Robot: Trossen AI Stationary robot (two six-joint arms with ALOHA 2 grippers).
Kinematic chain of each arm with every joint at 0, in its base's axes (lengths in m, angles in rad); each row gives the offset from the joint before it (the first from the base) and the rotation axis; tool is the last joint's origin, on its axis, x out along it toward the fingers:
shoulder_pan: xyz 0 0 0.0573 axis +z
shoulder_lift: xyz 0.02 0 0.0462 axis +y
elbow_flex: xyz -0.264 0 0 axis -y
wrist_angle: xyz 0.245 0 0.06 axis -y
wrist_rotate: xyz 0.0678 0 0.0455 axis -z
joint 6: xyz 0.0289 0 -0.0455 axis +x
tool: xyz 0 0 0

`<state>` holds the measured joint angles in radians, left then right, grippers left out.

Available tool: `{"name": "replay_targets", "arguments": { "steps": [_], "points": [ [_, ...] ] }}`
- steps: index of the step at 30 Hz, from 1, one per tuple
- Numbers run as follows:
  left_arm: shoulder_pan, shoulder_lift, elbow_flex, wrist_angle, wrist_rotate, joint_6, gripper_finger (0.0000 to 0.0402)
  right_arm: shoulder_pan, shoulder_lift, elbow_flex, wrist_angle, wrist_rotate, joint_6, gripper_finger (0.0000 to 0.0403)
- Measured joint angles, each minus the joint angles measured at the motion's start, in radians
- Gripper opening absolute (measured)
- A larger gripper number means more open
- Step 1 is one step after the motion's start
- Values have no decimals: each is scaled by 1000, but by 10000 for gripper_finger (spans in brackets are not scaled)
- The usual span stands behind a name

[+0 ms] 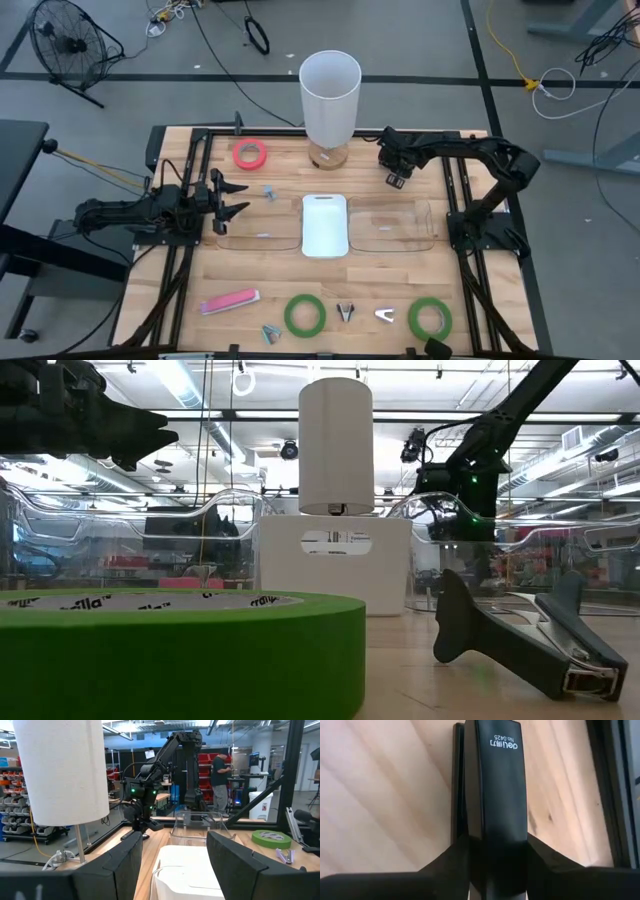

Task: Pick and place Stapler, Stapler remover, tape
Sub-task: Put the black stapler into the right transparent bin

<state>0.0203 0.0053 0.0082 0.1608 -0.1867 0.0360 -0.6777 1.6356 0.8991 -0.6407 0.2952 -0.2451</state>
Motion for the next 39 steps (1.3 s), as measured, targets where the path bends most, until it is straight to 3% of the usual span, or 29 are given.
{"name": "replay_targets", "arguments": {
  "steps": [9, 20, 32, 39],
  "points": [
    [0, 0, 0, 0, 0, 0, 225, 33, 0, 246, -298, 2, 21, 119],
    [0, 0, 0, 0, 0, -1, 225, 226, 0, 468, -499, -55, 95, 119],
    [0, 0, 0, -1, 0, -8, 225, 500, -1, 510, -715, -127, 261, 119],
    [0, 0, 0, -1, 0, -28, 225, 641, -1, 508, -737, -148, 369, 119]
  ]
}}
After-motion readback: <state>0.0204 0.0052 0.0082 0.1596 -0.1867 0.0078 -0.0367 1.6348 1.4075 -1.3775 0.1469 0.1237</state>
